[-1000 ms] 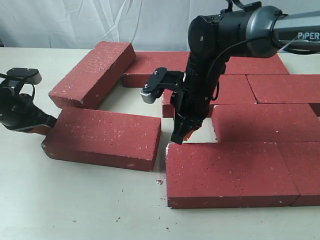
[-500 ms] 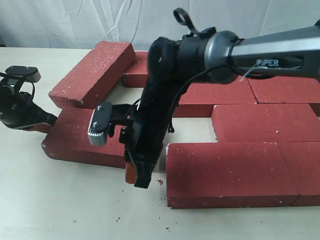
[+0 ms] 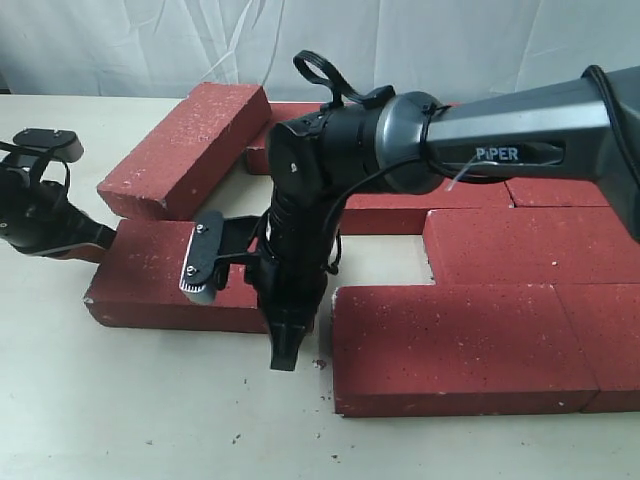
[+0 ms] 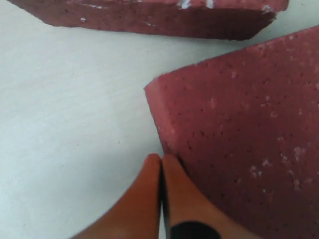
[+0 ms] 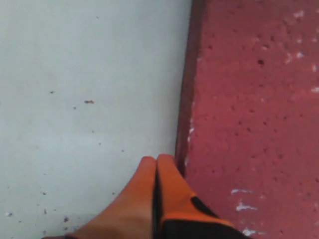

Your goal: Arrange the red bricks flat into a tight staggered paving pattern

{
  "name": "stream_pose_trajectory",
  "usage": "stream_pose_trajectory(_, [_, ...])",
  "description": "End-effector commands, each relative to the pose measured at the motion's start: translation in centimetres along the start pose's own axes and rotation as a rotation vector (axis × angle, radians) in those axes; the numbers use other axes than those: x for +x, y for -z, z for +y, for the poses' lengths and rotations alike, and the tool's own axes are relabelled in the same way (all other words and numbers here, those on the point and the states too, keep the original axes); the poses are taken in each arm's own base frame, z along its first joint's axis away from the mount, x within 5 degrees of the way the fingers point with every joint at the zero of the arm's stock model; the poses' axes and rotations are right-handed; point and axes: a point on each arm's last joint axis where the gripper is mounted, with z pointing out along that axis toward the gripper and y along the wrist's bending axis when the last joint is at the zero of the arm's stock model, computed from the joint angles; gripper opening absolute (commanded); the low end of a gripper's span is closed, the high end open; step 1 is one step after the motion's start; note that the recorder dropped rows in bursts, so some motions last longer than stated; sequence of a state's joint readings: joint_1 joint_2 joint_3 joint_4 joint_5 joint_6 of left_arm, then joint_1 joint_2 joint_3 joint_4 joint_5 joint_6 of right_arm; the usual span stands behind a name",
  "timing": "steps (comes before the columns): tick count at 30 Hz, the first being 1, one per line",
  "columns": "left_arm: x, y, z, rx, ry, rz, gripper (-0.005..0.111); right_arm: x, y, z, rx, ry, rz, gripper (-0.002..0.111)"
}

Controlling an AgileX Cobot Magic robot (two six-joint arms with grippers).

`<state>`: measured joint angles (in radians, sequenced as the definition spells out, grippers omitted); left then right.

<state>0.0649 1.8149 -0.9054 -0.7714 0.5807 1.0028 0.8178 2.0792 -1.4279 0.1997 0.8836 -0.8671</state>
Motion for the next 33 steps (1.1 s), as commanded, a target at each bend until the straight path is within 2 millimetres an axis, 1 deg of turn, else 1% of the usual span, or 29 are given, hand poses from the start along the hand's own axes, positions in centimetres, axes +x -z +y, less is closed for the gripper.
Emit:
stream_pose_trajectory(1, [-0.2,0.0,-0.4,0.024,-0.011,-0.01,0.0,0.2,0.2,-0.4,0.038,-0.019,0.022,-0.001])
stream_pose_trajectory(5, [-0.2,0.0,-0.5,0.03,-0.011,-0.006,0.0,0.4,0.2,-0.3,0.025,-0.018,0.036,-0.001])
stream_pose_trajectory(8, [-0.2,0.0,-0.5,0.028,-0.014,-0.007,0.0,0.3,1.2,-0.1,0.026,-0.018,0.032,-0.001])
stream_pose_trajectory(12, [-0.2,0.0,-0.4,0.027,-0.036,-0.008,0.0,0.8,3.4,0.3,0.018,-0.047,0.048,-0.001])
stream_pose_trajectory(14, [-0.2,0.0,-0.4,0.025,-0.036,-0.009,0.0,1.4,4.5,0.0,0.037,-0.1,0.049,-0.001])
stream_pose_trajectory(16, [-0.2,0.0,-0.4,0.021,-0.043,-0.006,0.0,2.3,5.6,-0.9,0.061,-0.173,0.03,-0.001])
stream_pose_trajectory(18, [-0.2,0.0,-0.3,0.017,-0.049,-0.001,0.0,3.5,6.3,-2.2,0.078,-0.255,0.018,-0.001])
stream_pose_trajectory(21, [-0.1,0.0,-0.3,0.015,-0.054,0.002,0.0,6.6,6.9,-4.7,0.1,-0.417,0.012,-0.001])
stream_pose_trajectory(23, [0.2,0.0,-0.5,0.035,-0.069,0.033,0.0,8.6,7.3,-6.2,0.107,-0.524,0.001,-0.001])
stream_pose_trajectory(26, [0.3,0.0,-0.4,0.03,-0.054,0.044,0.0,10.7,7.8,-7.7,0.113,-0.615,-0.038,-0.001])
stream_pose_trajectory(29, [-0.1,0.0,-0.3,0.019,-0.007,0.009,0.0,11.3,7.9,-8.4,0.111,-0.668,-0.088,-0.001])
stream_pose_trajectory(33, [-0.2,0.0,-0.6,0.034,0.015,-0.004,0.0,11.4,7.1,-8.5,0.094,-0.642,-0.073,-0.001])
